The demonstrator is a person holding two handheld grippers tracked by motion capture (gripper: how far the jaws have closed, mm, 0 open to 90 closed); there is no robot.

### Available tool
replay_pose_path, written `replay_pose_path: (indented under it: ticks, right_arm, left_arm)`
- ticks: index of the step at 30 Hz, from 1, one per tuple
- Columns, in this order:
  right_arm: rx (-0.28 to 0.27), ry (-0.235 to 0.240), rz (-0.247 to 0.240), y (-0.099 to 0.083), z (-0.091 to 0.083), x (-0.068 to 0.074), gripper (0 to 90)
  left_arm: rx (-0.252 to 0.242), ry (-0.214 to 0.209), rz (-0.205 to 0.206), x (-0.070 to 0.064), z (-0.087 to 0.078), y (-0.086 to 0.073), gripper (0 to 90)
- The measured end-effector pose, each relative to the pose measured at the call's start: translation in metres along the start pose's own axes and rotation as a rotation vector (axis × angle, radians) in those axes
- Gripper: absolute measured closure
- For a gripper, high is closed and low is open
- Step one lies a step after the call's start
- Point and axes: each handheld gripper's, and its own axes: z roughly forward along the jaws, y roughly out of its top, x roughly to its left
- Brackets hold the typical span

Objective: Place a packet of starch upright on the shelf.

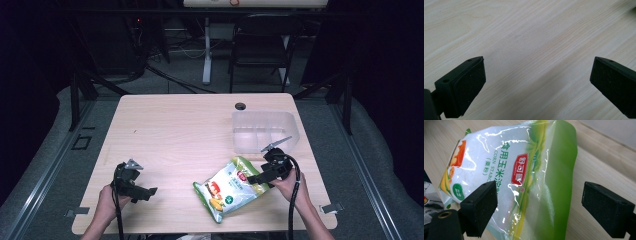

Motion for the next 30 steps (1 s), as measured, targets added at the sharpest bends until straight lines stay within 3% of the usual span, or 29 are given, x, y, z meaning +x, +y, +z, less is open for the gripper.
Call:
replay_pose_path:
  ticks: [4, 5, 7, 13, 14, 16, 21, 24, 26, 30]
  right_arm:
    - [0.021, 0.008, 0.026, 0.000, 0.009, 0.000, 12.5]
    - [0.047, 0.008, 0.015, 0.000, 0.009, -0.002, 12.6]
    - [0.037, 0.016, 0.039, -0.002, 0.012, -0.002, 12.9]
    - [0.090, 0.048, 0.042, -0.003, 0.022, -0.003, 13.5]
    - [0.114, 0.036, 0.031, -0.002, 0.022, -0.005, 13.7]
    - [0.087, 0.056, 0.065, -0.004, 0.024, -0.004, 14.0]
    - [0.078, 0.081, 0.086, -0.005, 0.025, -0.006, 18.3]
    - [0.095, 0.071, 0.084, -0.005, 0.024, -0.009, 18.8]
    - [0.080, 0.073, 0.115, -0.006, 0.025, -0.011, 17.9]
    - [0.101, 0.084, 0.135, -0.008, 0.025, -0.015, 17.1]
  left_arm:
    - [0.003, 0.000, 0.003, 0.001, -0.001, 0.000, 0.2]
    - [0.002, 0.001, 0.004, 0.001, 0.000, 0.000, 0.2]
    - [0.005, 0.000, 0.004, 0.001, 0.000, 0.000, 0.2]
    - [0.006, 0.001, 0.006, 0.001, -0.001, 0.000, 0.2]
    - [0.005, 0.001, 0.006, 0.001, -0.001, 0.000, 0.2]
    - [0.006, 0.001, 0.007, 0.001, -0.001, 0.000, 0.2]
    - [0.007, 0.001, 0.008, 0.001, -0.001, 0.000, 0.2]
    - [0.006, 0.001, 0.007, 0.001, -0.001, 0.000, 0.2]
    - [0.006, 0.001, 0.007, 0.001, -0.001, 0.000, 0.2]
    - [0.007, -0.001, 0.007, 0.001, -0.001, 0.000, 0.2]
